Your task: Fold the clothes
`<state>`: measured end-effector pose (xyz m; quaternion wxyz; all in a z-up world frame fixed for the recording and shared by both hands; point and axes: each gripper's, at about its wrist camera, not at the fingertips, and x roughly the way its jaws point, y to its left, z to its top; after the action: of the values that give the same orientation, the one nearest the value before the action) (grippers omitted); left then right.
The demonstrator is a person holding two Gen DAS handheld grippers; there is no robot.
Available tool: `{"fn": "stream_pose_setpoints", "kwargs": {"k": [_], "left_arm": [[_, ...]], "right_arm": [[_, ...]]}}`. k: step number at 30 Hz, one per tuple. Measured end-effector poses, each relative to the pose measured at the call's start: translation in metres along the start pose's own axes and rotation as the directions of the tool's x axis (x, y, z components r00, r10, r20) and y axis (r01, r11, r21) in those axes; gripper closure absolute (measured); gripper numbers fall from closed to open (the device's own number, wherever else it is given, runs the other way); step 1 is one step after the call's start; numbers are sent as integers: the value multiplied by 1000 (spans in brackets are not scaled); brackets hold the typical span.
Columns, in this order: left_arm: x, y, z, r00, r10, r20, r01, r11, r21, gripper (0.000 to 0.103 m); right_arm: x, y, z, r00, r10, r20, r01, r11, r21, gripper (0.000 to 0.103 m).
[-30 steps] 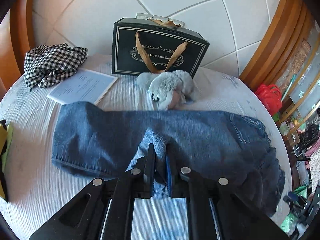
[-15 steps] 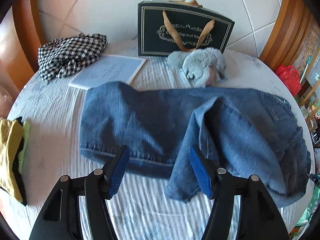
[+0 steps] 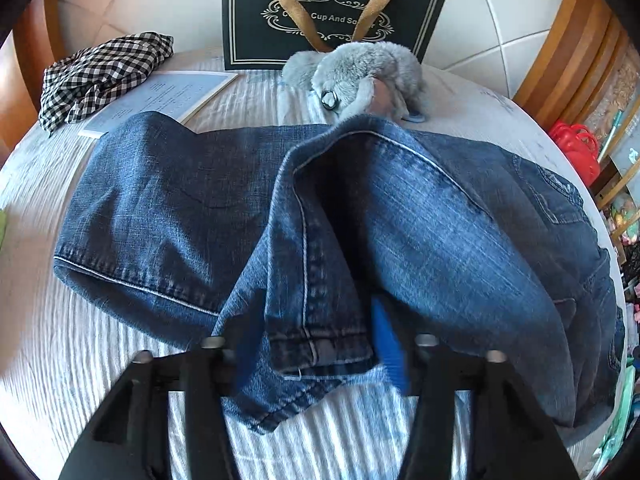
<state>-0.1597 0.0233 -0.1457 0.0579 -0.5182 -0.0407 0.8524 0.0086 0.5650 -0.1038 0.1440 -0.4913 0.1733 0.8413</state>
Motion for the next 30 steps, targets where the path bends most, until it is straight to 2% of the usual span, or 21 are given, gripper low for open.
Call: {"fn": "stream_pose_setpoints", "kwargs": {"k": [1, 5, 6, 7, 8, 9, 11, 13, 17, 20, 22, 24, 25, 26, 28, 29, 30], "left_arm": [[3, 4, 3, 1000, 6, -18, -6, 1000, -27, 97], [-12, 30, 4, 1000, 24, -2, -24, 994, -110, 97], [-19, 38, 3, 1000, 31, 6, -30, 992, -125, 97], [-26, 47, 2, 999, 38, 13, -36, 990, -139, 97], [-33, 56, 1, 999, 52, 17, -49, 987, -151, 97], [-41, 67, -1, 998, 58, 21, -53, 984, -167, 97], [-61, 90, -4, 998, 60, 32, -52, 976, -212, 97], [-89, 118, -8, 997, 48, 55, -33, 967, -254, 97], [-147, 173, -14, 995, 50, 82, -22, 950, -313, 97], [-180, 203, -16, 994, 67, 83, -36, 942, -335, 97], [-177, 215, -13, 997, 69, 40, -52, 944, -327, 96], [-155, 219, -7, 996, 76, -42, -86, 952, -294, 81], [-138, 219, -5, 990, 111, -90, -132, 954, -269, 74], [-125, 220, -7, 987, 117, -113, -143, 956, -256, 63], [-104, 224, -14, 985, 99, -140, -132, 960, -248, 61], [-101, 223, -19, 987, 88, -136, -119, 962, -244, 61], [-98, 223, -23, 988, 77, -133, -107, 965, -241, 53]], "right_arm": [[3, 4, 2, 1000, -8, -2, 8, 1000, -7, 9], [17, 22, 11, 999, -42, -9, 41, 998, -36, 11], [20, 27, 13, 999, -50, -11, 50, 998, -44, 18], [23, 31, 15, 998, -59, -12, 58, 997, -51, 55], [27, 36, 17, 998, -67, -14, 66, 996, -58, 79], [30, 40, 19, 997, -75, -15, 74, 995, -66, 80], [37, 49, 23, 996, -92, -18, 90, 993, -80, 90], [41, 58, 28, 994, -108, -15, 106, 990, -93, 94], [-28, 55, 36, 982, -87, 167, 98, 993, -58, 95], [-67, 53, 34, 971, -78, 227, 92, 995, -48, 95], [-62, 53, 31, 978, -89, 188, 100, 994, -49, 95], [-40, 56, 28, 988, -120, 97, 126, 990, -64, 94], [-24, 57, 23, 989, -145, 30, 147, 986, -76, 89], [-8, 57, 18, 985, -170, -33, 166, 982, -88, 77], [5, 55, 3, 981, -177, -82, 170, 981, -92, 61], [7, 54, -6, 982, -164, -91, 156, 984, -89, 60], [7, 53, -12, 983, -154, -95, 146, 985, -88, 60]]}}
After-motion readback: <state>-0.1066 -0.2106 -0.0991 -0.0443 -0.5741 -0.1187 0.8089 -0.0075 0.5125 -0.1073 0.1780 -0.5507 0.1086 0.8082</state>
